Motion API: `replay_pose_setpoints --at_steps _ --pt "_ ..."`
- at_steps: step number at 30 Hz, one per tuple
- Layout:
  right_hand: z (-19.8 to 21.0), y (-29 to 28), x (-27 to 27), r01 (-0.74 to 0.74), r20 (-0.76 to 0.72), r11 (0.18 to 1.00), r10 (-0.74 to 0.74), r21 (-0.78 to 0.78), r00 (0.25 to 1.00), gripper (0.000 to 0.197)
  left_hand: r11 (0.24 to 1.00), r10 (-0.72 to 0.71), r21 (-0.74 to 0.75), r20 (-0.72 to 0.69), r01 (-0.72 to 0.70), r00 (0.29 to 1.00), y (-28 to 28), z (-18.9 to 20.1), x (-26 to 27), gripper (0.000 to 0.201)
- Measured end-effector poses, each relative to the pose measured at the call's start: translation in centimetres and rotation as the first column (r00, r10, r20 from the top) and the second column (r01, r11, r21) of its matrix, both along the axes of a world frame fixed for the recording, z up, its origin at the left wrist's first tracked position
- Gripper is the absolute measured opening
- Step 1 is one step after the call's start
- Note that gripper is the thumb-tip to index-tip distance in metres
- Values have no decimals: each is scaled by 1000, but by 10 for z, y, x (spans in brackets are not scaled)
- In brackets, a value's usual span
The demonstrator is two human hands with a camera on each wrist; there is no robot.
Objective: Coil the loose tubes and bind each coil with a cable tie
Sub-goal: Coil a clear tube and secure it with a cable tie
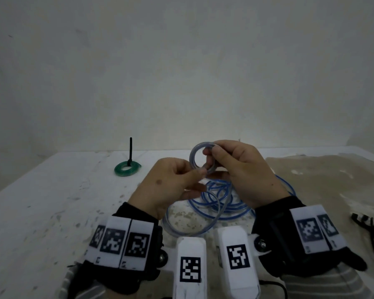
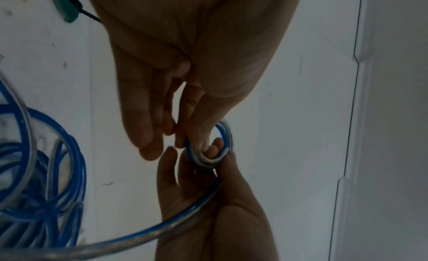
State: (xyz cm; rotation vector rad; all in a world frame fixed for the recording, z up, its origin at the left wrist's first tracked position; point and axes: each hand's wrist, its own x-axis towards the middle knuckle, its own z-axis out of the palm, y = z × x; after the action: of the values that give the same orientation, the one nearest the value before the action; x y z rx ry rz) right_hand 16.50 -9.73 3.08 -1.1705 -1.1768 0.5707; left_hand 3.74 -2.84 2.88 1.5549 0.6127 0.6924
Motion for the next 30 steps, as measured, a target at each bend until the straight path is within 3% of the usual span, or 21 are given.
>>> replay_pose_setpoints --at_steps 3,9,14,21,23,27,30 --pt "-2 0 0 -49 21 998 49 -38 999 28 994 -12 110 -116 24 993 -2 3 -4 17" --pt "-2 -1 3 -8 237 997 27 -79 971 23 984 39 174 2 -38 999 1 14 -14 11" --pt "-5 1 2 20 123 998 -11 -67 992 8 995 23 100 28 -26 999 2 12 -13 6" --pt "1 -1 -1 33 24 998 -32 -53 999 30 997 79 -14 186 -78 979 2 7 -5 5" --pt "1 -1 -1 52 15 998 -51 -35 999 31 999 25 -26 156 -22 987 1 6 -4 9" --pt "-2 1 -3 121 183 991 -109 -56 977 18 993 -105 60 -31 106 994 -2 7 -7 3" --pt "-2 -1 -6 102 289 989 -69 -103 955 14 992 -22 122 78 12 997 1 9 -9 34"
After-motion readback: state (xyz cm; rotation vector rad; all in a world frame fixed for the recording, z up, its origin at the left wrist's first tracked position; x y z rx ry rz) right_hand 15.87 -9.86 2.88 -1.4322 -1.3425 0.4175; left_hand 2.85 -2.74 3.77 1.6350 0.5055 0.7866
